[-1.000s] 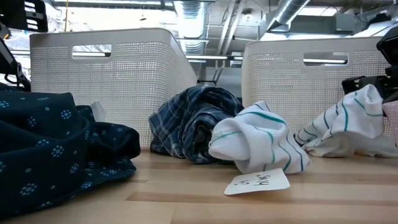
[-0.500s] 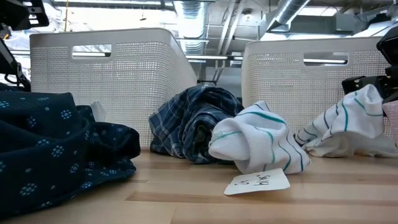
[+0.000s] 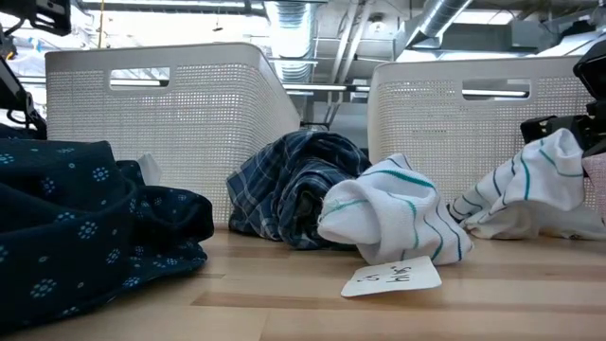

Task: Sort clothes
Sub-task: Put the left white sock into the left white laundry bin

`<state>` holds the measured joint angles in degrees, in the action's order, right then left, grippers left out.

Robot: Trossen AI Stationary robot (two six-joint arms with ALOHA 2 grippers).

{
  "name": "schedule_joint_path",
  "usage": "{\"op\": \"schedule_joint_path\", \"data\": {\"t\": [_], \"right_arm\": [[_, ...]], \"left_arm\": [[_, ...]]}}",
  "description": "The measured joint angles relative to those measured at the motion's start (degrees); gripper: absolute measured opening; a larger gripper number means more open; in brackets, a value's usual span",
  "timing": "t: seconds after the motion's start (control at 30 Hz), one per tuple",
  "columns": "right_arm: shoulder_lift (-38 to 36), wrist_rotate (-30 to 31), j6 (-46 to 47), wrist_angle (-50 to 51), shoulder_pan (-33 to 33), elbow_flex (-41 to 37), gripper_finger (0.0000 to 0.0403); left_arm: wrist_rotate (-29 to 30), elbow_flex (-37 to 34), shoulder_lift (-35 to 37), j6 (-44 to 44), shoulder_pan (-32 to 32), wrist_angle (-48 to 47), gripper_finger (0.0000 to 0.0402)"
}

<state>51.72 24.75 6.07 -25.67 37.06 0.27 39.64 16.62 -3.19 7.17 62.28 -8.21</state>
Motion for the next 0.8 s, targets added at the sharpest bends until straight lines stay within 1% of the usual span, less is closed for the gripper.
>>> {"op": "schedule_joint_path", "data": {"t": [0.07, 0.17, 0.43, 0.57, 0.7, 0.8], "right_arm": [[0.0, 0.0, 0.0, 0.0, 0.0, 0.0, 0.0169], [0.0, 0.0, 0.0, 0.0, 0.0, 0.0, 0.0169], [0.0, 0.0, 0.0, 0.0, 0.0, 0.0, 0.0169], [0.0, 0.0, 0.0, 0.0, 0.0, 0.0, 0.0169], [0.0, 0.0, 0.0, 0.0, 0.0, 0.0, 0.0169], [0.0, 0.0, 0.0, 0.0, 0.0, 0.0, 0.0169]], "left_arm": [[0.0, 0.0, -0.3, -4.2, 0.0, 2.8, 0.0157], [0.0, 0.0, -0.3, -8.0, 0.0, 2.6, 0.0157], [0.1, 0.0, -0.3, -11.8, 0.0, 3.0, 0.0157], [0.0, 0.0, -0.3, -13.5, 0.0, 6.0, 0.0157], [0.9, 0.0, -0.3, -11.6, 0.0, 6.7, 0.0157], [2.8, 0.0, -0.3, -5.1, -0.1, 14.2, 0.0159]]}}
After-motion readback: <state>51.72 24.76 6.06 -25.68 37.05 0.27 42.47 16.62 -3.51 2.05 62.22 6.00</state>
